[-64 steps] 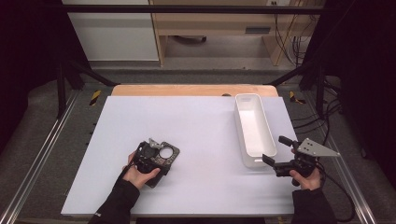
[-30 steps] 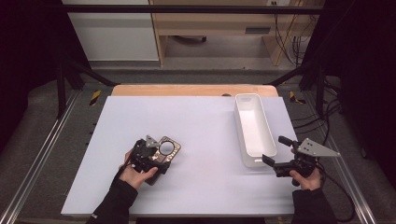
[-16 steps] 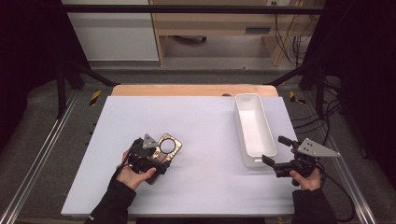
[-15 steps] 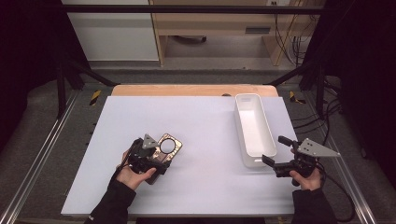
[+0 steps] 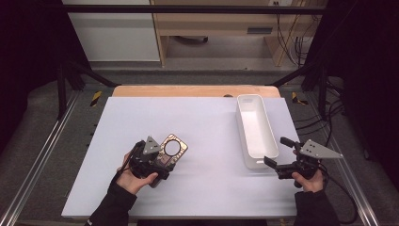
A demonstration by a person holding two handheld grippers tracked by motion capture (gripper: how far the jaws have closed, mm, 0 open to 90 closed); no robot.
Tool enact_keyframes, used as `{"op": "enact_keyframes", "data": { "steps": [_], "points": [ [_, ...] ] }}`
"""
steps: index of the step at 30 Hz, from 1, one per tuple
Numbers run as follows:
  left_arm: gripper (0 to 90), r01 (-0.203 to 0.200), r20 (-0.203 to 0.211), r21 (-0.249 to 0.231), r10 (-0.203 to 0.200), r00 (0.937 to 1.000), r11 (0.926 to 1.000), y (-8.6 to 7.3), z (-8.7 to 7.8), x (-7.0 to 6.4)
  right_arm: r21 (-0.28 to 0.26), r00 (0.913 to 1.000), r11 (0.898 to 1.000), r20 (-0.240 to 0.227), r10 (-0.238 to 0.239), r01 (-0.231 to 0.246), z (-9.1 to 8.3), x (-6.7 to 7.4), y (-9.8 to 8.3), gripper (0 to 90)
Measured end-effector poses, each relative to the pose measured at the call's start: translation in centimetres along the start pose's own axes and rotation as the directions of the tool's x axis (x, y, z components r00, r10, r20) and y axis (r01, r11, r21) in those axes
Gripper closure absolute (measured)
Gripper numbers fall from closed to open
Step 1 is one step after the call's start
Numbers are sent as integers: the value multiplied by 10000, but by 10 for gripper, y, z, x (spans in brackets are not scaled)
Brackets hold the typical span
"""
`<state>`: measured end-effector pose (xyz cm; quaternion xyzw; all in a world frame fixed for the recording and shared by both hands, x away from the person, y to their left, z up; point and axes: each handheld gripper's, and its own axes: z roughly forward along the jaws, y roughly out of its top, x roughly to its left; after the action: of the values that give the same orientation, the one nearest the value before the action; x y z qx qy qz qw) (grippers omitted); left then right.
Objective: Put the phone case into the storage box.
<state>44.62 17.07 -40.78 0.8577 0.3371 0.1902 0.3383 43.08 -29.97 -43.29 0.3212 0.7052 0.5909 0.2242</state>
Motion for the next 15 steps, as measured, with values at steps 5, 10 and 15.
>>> {"op": "enact_keyframes", "data": {
  "steps": [5, 10, 15],
  "points": [
    [115, -189, 87, -80, 190, 9998, 9998, 2, -3, -5, 3, 10000, 10000, -67, -20, 20, 0, 1, 1, 3],
    [115, -419, 207, -160, 422, 9989, 9990, 4, -5, -9, -2, 9999, 10000, -138, -94, 94, 1, 2, 1, 3],
    [115, -684, 303, -204, 690, 9972, 9975, 6, -6, -14, 22, 9997, 9999, -191, -145, 146, 2, 4, 2, 3]
  ]
}}
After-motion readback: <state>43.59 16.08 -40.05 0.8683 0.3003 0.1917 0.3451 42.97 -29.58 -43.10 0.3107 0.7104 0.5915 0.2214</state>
